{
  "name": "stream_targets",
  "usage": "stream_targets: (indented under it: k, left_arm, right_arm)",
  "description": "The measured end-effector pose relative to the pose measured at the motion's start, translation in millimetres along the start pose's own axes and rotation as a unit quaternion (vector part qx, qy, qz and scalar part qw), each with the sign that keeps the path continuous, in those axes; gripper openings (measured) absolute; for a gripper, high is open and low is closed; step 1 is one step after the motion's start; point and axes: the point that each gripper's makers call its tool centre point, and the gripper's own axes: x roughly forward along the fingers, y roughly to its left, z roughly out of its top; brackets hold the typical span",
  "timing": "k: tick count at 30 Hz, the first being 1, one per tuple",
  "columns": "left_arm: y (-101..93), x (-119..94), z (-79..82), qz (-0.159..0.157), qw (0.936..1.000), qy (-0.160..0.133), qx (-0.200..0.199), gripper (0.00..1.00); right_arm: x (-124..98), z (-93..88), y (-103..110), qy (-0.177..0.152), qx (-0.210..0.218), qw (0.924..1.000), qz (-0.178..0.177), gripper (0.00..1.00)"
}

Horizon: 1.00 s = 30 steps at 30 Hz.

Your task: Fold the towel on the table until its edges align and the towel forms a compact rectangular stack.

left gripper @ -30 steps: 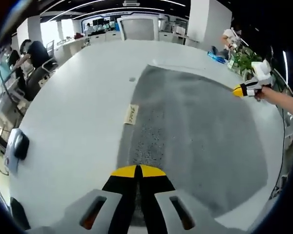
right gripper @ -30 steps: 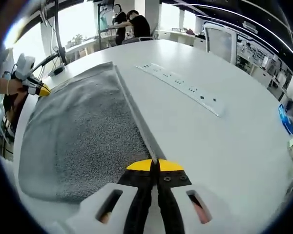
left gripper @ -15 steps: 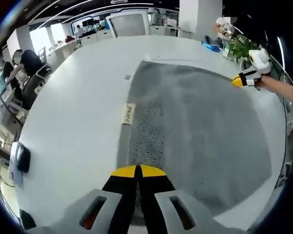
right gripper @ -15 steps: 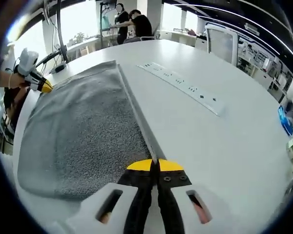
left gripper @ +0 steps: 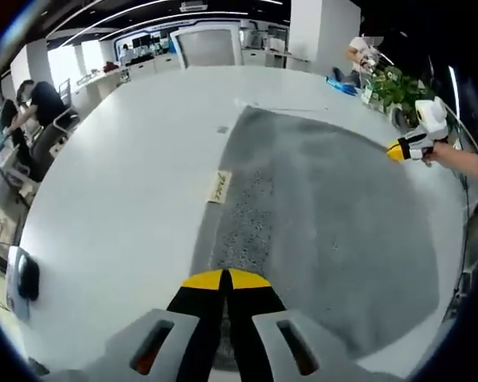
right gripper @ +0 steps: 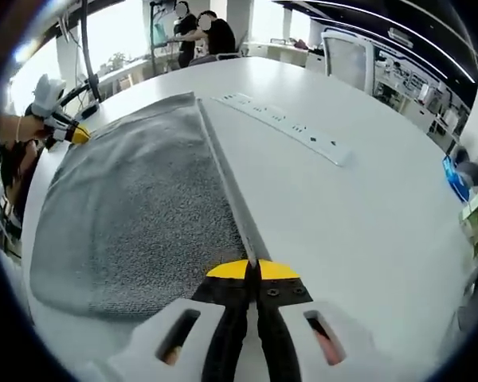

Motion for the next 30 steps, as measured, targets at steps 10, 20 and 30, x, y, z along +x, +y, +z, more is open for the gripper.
stream_targets:
  k: [10, 20, 30]
  left_arm:
    - [-8.5, 13, 17.0, -0.007, 0.9996, -0.017, 0.022, 0.01]
    - [-12.1, 22, 28.2, -0.021, 0.9981, -0.028, 0.051, 0.01]
    - [-15.6, 31, 37.4, -0.042, 0.9978, -0.023, 0.046, 0.01]
  right_arm:
    - [-16, -21.8, -2, 0.012, 0.009, 0.9997, -0.018, 0.00]
    - [-30, -38.1, 4, 0.015, 0.027, 0.9988, -0.037, 0.00]
    - [-44, -55.7, 13, 0.025, 0.035, 0.9978, -0.050, 0.00]
